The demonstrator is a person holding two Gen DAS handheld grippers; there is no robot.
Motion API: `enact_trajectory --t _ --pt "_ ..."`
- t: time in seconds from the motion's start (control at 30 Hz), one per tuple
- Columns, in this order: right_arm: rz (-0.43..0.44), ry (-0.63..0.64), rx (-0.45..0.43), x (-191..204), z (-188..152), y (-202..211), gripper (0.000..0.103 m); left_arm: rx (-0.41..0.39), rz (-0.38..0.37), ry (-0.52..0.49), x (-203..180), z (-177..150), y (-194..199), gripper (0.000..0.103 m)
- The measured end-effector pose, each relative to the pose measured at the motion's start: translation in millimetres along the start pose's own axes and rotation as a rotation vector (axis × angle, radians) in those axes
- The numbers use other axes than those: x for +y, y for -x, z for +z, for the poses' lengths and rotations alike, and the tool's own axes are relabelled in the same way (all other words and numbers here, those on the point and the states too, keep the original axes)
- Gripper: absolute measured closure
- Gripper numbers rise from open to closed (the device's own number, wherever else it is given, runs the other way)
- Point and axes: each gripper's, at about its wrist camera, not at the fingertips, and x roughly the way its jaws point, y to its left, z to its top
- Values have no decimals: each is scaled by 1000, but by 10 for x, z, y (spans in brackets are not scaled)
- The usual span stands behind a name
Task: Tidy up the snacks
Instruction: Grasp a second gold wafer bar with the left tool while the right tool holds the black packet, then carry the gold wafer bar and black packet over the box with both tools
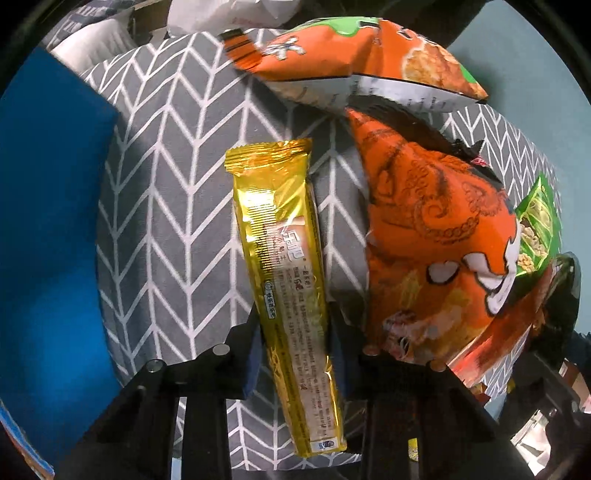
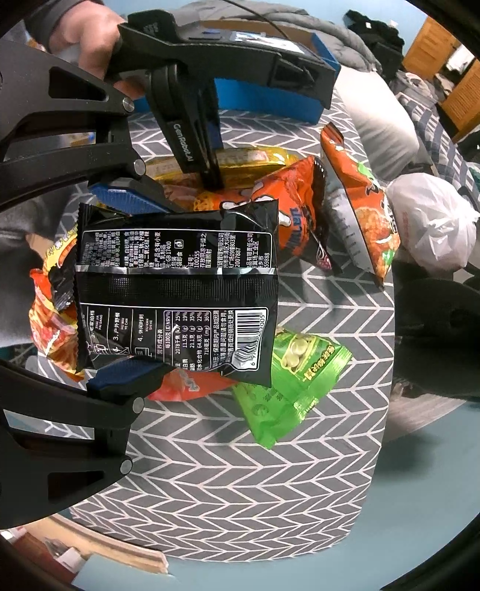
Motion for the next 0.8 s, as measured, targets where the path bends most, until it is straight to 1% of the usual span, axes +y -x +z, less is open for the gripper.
enact_trajectory --t 0.1,0.27,0.47,0.53,0.67,0.73,0.8 --pt "-2 7 -6 32 0 16 35 -6 -2 11 117 -37 45 72" --pt "-4 29 -18 105 -10 59 35 -32 -4 -8 241 -148 203 73" --pt "4 60 -28 160 -26 82 35 -72 1 -31 276 -276 428 74" --pt "7 67 -33 195 -27 85 35 -79 -3 -38 229 -304 514 74" --pt "11 83 -41 236 -25 95 35 -96 -14 -46 257 -403 694 74" --pt "13 94 -46 251 -29 106 35 -101 -20 -46 311 -335 820 74" --pt "16 100 -49 277 -38 117 35 -109 -24 -48 333 -378 909 74"
